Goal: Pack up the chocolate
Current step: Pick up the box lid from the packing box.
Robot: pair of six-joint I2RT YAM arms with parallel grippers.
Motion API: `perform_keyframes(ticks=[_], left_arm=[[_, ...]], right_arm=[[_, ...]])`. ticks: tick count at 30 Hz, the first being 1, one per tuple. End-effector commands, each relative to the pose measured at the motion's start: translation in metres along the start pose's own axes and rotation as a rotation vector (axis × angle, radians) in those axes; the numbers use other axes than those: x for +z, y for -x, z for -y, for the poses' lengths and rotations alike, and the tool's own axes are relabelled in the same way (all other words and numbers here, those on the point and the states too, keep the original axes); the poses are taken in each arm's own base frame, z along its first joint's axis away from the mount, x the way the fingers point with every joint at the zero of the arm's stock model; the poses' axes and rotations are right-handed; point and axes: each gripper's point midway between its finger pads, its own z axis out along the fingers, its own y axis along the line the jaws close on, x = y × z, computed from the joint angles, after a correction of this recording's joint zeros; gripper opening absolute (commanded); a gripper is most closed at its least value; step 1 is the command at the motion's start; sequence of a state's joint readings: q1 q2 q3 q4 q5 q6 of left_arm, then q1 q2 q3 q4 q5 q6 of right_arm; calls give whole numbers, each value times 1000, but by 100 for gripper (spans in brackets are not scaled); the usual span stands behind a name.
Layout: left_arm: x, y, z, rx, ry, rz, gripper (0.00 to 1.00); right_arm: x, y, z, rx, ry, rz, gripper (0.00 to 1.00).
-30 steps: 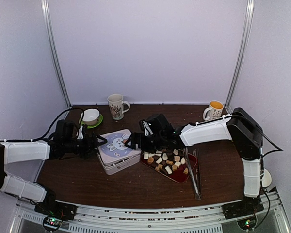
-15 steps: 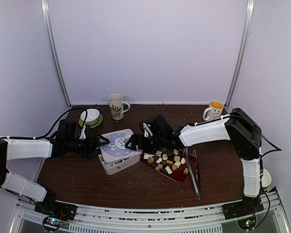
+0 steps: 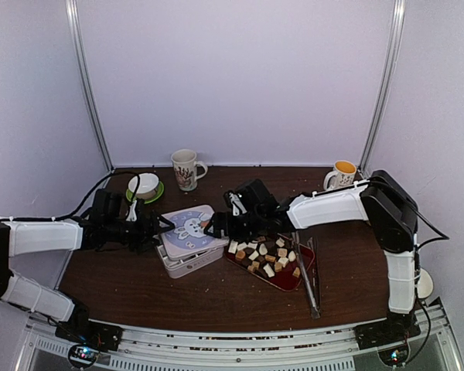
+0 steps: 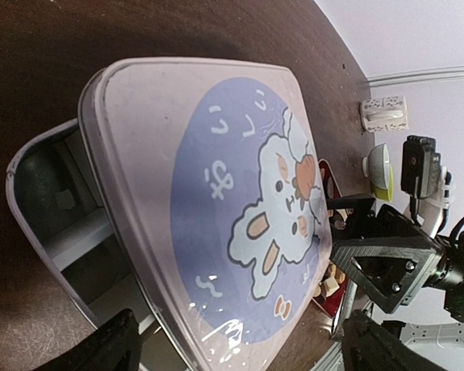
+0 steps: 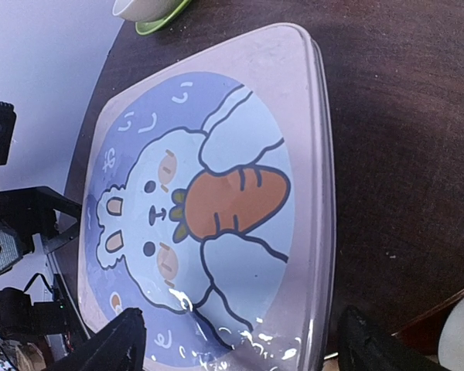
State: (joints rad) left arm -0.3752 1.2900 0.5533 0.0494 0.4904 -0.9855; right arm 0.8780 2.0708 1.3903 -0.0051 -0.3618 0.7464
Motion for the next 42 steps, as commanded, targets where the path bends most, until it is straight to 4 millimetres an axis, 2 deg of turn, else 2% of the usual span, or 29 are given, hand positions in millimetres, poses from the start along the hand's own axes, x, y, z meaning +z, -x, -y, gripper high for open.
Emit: perform_keyframes(ticks=[1, 5, 16, 29, 34, 37, 42], left_arm=[[3, 1, -13, -1, 74, 3, 93], [2, 2, -10, 5, 73, 5, 93], [11, 6, 2, 7, 4, -18, 90], [25, 2, -3, -28, -11, -50, 88], [27, 4, 4, -11, -51, -49, 71], [23, 7, 11, 3, -75, -33, 68], [9, 15, 35, 51, -157, 15, 65]], right_arm=[[2, 5, 6, -25, -26, -2, 82], [5, 5, 9, -20, -29, -6, 74], [8, 4, 13, -11, -23, -11, 71], [12, 3, 10, 0, 7, -21, 70], [13, 1, 7, 0, 20, -28, 69], [10, 3, 1, -6, 47, -22, 70], [1, 7, -10, -23, 104, 10, 71]])
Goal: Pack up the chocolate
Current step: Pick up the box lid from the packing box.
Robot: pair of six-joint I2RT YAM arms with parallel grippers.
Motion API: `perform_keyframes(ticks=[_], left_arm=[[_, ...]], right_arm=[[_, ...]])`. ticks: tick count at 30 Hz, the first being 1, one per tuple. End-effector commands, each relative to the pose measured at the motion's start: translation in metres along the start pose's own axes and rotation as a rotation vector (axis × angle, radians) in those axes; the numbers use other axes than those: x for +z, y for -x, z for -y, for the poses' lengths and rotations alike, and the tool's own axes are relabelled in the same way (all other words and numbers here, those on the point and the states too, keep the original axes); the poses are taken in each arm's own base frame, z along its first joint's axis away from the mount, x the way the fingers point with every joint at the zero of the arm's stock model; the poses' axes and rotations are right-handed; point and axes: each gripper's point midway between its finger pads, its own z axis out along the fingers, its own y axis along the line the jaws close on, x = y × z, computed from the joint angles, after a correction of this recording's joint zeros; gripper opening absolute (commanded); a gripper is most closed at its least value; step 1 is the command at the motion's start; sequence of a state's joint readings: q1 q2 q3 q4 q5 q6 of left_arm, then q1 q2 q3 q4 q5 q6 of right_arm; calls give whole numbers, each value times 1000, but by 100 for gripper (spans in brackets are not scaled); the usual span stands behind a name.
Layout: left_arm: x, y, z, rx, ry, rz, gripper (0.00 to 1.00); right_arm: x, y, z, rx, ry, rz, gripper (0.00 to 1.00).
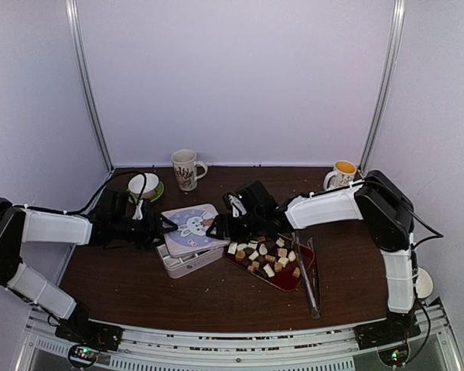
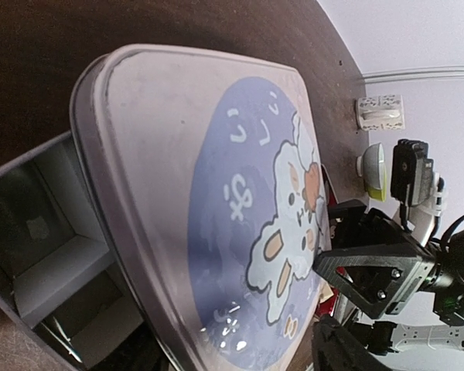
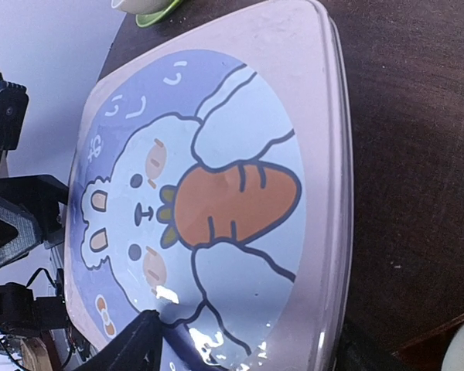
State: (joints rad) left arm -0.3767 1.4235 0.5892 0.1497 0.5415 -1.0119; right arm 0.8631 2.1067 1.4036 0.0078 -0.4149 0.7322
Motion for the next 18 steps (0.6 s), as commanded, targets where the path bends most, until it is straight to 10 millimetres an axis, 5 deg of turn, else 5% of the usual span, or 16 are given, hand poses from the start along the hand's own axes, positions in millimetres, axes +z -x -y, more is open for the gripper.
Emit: perform_keyframes(ticks=[1, 18], left_arm=[[-16, 10, 40, 91, -137, 60, 65], [-35, 5, 70, 179, -252, 71, 37]], right_arm=[[-9, 11, -18, -26, 90, 54, 71], [-32, 21, -45, -58, 221, 135, 71]])
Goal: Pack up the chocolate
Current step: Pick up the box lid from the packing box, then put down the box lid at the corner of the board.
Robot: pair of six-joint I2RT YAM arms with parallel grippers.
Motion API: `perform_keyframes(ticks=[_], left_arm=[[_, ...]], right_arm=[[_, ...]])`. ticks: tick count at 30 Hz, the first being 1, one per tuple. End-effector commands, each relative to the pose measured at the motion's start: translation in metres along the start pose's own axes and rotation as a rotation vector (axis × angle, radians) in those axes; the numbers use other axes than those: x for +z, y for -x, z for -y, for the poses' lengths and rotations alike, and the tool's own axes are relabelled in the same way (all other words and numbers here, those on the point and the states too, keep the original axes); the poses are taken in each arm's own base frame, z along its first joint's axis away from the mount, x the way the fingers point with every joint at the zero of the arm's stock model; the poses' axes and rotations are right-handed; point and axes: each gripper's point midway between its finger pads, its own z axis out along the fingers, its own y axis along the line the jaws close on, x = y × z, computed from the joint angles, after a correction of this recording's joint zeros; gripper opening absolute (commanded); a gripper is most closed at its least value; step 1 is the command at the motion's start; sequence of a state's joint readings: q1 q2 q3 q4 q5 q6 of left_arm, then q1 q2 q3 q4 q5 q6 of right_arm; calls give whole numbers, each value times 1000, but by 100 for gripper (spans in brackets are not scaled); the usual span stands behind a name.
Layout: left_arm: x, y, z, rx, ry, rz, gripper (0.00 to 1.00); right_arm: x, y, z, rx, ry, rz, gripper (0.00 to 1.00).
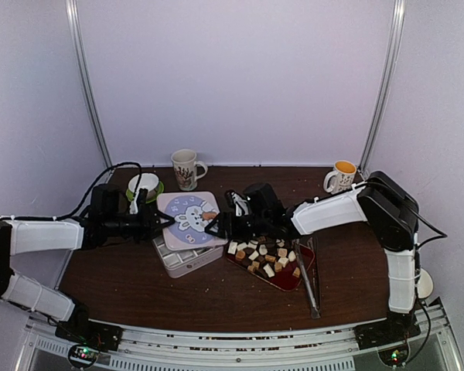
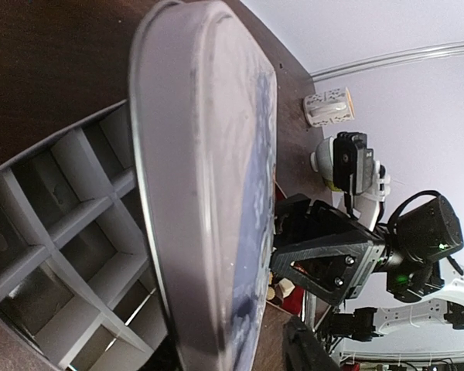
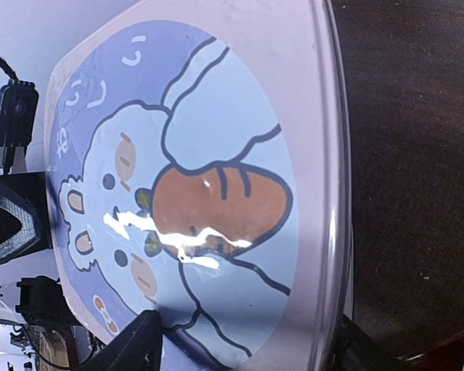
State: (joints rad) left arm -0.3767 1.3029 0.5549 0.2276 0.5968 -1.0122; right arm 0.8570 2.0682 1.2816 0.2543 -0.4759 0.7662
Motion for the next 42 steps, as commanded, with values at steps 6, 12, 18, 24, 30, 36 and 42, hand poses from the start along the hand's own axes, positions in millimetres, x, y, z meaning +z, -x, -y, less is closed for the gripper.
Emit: perform_keyframes(ticks=[6, 12, 18, 24, 30, 36, 42], left_arm=[[-23, 7, 55, 159, -172, 51, 30], [-36, 5, 65, 197, -182, 62, 20], [-50, 3, 85, 249, -234, 77, 8], [-67, 7, 86, 310, -140, 117, 0], [-91, 12, 89, 366, -37, 163, 0], [-155, 32, 74, 506, 363, 251, 0], [-214, 45, 40, 568, 787, 228, 0]], right_arm=[[-28, 21, -40, -67, 101, 84, 70], [-42, 28, -54, -80, 149, 123, 70], [-51, 32, -62, -91, 165, 141, 71], [-60, 35, -67, -108, 165, 163, 72], [-69, 38, -71, -125, 160, 180, 75], [-77, 38, -66, -154, 112, 183, 76], [-80, 34, -59, -166, 77, 173, 76]])
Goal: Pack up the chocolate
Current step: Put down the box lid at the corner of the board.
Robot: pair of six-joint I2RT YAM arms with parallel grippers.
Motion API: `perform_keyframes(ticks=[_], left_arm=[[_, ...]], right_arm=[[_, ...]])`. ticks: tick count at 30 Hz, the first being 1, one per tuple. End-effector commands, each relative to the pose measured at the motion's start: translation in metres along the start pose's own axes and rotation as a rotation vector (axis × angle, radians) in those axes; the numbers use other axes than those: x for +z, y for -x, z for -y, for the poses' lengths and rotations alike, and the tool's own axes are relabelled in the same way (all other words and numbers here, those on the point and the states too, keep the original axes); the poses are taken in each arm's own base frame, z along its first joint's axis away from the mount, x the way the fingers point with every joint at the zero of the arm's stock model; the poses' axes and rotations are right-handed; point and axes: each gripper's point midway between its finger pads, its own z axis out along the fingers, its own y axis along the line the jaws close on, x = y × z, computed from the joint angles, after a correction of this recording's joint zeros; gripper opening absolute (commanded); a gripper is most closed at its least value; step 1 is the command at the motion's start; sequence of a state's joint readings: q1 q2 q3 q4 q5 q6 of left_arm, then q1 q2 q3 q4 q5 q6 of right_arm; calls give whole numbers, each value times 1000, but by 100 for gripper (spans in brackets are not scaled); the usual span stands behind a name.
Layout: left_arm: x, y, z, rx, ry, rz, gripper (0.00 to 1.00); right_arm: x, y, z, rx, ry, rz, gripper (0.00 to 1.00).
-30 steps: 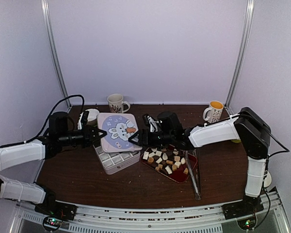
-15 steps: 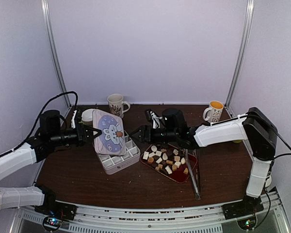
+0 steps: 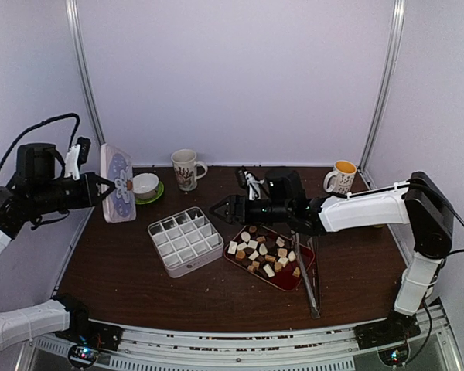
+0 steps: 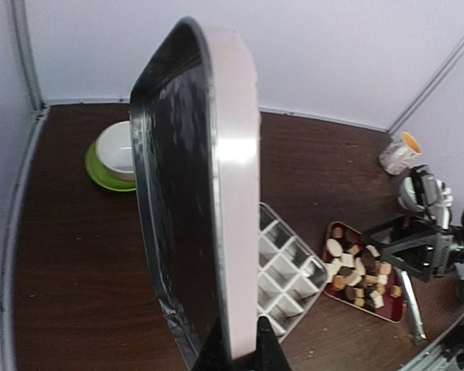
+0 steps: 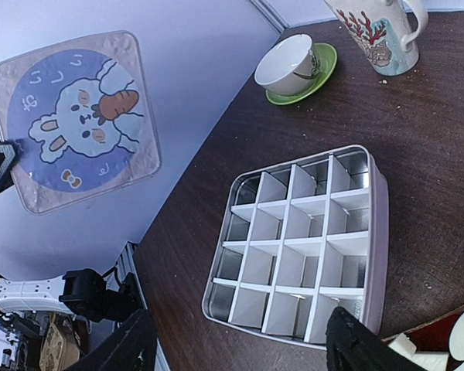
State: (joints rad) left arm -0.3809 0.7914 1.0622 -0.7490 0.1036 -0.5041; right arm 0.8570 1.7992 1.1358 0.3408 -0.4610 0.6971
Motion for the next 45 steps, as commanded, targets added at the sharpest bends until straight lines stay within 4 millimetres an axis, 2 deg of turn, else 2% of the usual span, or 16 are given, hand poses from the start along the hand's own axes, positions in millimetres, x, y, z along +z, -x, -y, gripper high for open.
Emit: perform_keyframes(ticks=[1, 5, 8, 11, 15, 19, 26, 35, 40, 41, 43, 45], left_arm=[[-17, -34, -72, 166, 407, -207, 0], [-5, -66, -106, 198, 581, -416, 0], [11, -84, -112, 195, 631, -514, 0], [23, -92, -107, 230, 660, -537, 0], [47, -124, -98, 166, 600, -618, 0], [66, -149, -92, 89, 548, -612, 0], [87, -163, -83, 33, 550, -566, 3], [113, -198, -74, -1, 602, -579, 7], [134, -221, -61, -83, 520, -569, 13], [138, -225, -60, -98, 504, -571, 16], [142, -231, -59, -123, 493, -570, 28], [145, -234, -58, -132, 487, -574, 29]], right_arm=[[-9, 2, 6, -31, -46, 10, 76], [-11, 0, 10, -35, -63, 4, 76], [-14, -1, 13, -37, -80, 4, 76], [-18, -2, 16, -37, -88, 7, 76], [-23, -4, 18, -40, -99, 11, 76], [-25, -5, 20, -39, -102, 10, 76], [-28, -7, 20, -42, -104, 6, 76], [-38, -8, 21, -53, -119, 18, 76], [-43, -11, 24, -53, -126, 22, 76], [-43, -11, 24, -53, -127, 22, 76], [-45, -12, 24, -53, -128, 22, 76], [-47, -11, 24, -55, -127, 23, 76]])
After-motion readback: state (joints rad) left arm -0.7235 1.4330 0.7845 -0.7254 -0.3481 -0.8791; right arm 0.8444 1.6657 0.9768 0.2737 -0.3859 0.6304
